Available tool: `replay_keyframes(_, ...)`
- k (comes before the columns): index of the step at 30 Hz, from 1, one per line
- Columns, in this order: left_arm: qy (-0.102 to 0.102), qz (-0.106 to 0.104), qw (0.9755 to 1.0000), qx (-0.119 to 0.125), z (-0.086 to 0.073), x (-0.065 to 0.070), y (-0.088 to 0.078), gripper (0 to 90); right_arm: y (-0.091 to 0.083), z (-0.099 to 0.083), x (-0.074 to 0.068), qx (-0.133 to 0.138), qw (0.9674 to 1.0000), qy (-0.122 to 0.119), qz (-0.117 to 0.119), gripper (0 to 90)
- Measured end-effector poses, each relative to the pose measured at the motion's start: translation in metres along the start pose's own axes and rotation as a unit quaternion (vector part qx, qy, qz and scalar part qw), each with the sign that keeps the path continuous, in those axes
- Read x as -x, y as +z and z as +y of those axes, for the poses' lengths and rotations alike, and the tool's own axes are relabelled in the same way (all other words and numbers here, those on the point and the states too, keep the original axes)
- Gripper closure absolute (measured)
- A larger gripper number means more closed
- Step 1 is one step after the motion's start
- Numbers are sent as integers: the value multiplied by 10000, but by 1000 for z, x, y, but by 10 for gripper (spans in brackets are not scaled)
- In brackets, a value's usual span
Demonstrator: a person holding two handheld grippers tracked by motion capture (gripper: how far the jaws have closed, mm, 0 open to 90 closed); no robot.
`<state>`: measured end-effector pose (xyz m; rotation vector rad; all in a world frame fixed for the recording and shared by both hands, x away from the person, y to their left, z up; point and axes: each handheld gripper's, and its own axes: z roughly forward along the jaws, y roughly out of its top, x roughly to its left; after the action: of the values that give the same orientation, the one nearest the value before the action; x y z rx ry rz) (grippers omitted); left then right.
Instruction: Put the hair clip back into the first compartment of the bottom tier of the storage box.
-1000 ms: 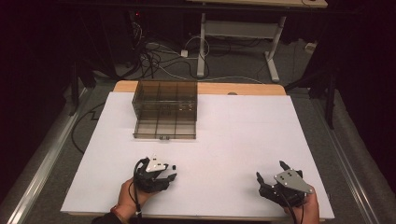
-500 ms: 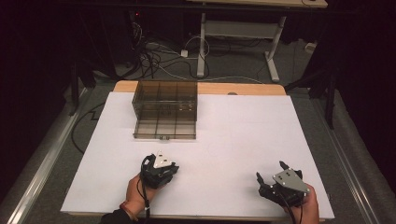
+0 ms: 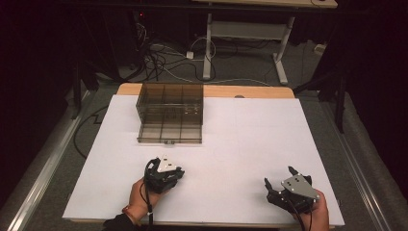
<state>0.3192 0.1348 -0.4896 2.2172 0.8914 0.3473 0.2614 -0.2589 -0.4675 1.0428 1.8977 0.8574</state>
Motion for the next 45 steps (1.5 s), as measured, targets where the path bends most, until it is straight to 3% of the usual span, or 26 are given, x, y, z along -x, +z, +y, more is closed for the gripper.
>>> replay_keyframes(21, 334, 192, 9988, 312, 3, -5, -20, 747, -3, 0, 1, 63, 10000, -47, -38, 168)
replay_keyframes(45, 354, 476, 9965, 590, 6, -21, -44, 747, -4, 0, 1, 88, 9999, -64, -56, 168)
